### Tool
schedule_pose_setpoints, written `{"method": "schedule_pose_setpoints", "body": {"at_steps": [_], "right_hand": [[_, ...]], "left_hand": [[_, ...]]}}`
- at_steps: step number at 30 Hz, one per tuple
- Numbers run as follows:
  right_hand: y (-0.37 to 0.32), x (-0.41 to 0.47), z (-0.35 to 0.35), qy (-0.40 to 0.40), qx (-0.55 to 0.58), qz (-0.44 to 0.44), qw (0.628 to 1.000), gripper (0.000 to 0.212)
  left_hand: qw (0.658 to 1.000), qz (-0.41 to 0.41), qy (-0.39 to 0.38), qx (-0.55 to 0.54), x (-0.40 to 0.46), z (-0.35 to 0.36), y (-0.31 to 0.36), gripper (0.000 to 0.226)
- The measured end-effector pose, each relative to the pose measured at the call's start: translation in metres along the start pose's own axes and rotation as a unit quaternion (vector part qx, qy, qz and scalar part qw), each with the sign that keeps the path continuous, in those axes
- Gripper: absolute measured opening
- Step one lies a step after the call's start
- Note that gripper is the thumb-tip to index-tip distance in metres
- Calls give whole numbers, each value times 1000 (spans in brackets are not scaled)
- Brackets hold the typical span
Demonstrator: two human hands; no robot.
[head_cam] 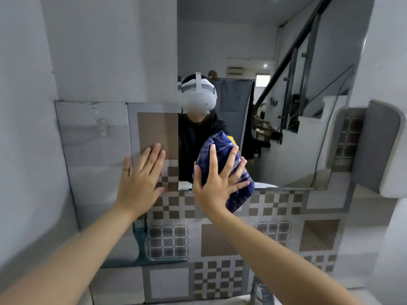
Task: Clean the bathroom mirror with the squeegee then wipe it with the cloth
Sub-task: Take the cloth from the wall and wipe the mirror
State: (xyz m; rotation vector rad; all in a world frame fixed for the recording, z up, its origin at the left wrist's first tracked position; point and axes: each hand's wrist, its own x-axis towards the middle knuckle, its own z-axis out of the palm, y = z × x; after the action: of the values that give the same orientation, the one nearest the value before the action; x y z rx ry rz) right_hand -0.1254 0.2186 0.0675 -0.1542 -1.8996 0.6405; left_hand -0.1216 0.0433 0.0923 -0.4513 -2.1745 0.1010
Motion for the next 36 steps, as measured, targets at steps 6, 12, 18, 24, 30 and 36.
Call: {"method": "schedule_pose_setpoints", "body": {"at_steps": [6, 12, 18, 24, 30, 36], "right_hand": [[-10, -18, 15, -22, -46, -108, 993, 61], [9, -25, 13, -16, -51, -211, 976, 44], [33, -32, -2, -92, -52, -344, 933, 45], [20, -32, -34, -154, 198, -238, 938, 36], [-12, -34, -69, -205, 342, -167, 902, 46], [-29, -26, -88, -321, 347, -141, 870, 44]], "left_hand": [[1000, -12, -24, -4, -6, -2, -15, 101], [999, -18, -21, -29, -13, -3, -20, 92], [992, -46, 21, -115, -13, -11, -9, 59], [908, -152, 58, -387, -14, -42, 13, 30], [706, -229, -76, -666, -13, -79, 30, 20], [631, -281, -72, -719, -13, -104, 23, 13]]}}
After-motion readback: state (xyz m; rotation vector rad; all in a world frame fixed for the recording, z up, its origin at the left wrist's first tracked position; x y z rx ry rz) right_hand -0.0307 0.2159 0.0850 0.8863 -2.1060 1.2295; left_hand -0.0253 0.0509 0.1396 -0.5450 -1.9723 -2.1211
